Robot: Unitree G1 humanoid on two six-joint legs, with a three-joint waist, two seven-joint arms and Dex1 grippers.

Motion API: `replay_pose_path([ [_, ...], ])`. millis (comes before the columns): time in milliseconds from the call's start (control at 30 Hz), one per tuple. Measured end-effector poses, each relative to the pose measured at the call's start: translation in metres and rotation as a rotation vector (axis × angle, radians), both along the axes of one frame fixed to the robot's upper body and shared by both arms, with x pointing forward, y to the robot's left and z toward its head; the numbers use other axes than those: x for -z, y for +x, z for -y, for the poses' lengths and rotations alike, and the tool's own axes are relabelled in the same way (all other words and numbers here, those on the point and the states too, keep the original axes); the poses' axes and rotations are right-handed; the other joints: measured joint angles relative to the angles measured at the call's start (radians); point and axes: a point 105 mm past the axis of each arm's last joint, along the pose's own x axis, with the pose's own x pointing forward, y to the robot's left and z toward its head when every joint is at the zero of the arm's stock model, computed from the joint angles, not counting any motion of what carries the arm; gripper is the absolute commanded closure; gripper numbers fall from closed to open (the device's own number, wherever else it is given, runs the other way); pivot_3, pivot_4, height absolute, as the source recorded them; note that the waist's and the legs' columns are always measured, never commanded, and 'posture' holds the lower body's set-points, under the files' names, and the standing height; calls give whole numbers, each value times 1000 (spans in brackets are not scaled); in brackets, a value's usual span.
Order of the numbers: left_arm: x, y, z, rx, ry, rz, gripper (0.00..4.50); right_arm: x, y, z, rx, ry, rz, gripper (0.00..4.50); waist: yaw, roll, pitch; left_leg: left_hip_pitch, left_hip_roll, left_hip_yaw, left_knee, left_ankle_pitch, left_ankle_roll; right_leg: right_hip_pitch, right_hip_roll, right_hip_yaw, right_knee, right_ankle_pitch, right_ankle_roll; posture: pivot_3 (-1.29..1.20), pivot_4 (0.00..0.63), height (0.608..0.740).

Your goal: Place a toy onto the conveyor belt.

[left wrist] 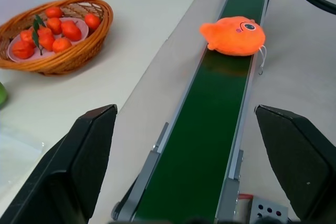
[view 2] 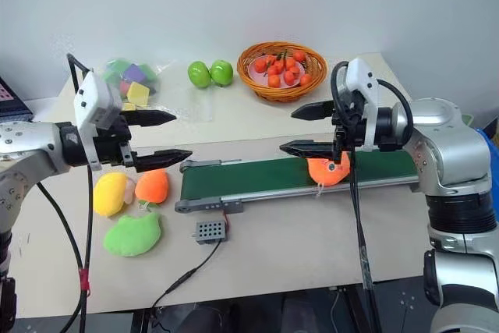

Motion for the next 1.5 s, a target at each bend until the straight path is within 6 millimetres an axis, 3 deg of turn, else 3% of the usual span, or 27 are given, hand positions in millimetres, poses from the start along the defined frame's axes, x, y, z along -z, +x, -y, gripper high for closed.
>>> replay_pose_path([
  [233, -4, 2, -1, -8, -9, 11, 21, 0, 1, 0, 6, 1, -5, 0, 0, 0, 0, 0, 0, 0, 0, 0, 0, 0, 0, 0, 0, 0, 0, 0, 150, 740],
  [467, -40, 0, 12, 46, -53, 116, 21, 0, 1, -1, 2, 5, -6, 0, 0, 0, 0, 0, 0, 0, 1, 0, 0, 1, 0, 0, 0, 1, 1, 0, 150, 740],
  [1500, -40, 5, 18, 61, -43, 129, 21, 0, 4, 3, 19, -1, 4, 0, 0, 0, 0, 0, 0, 0, 1, 0, 0, 1, 0, 0, 0, 1, 1, 0, 150, 740],
])
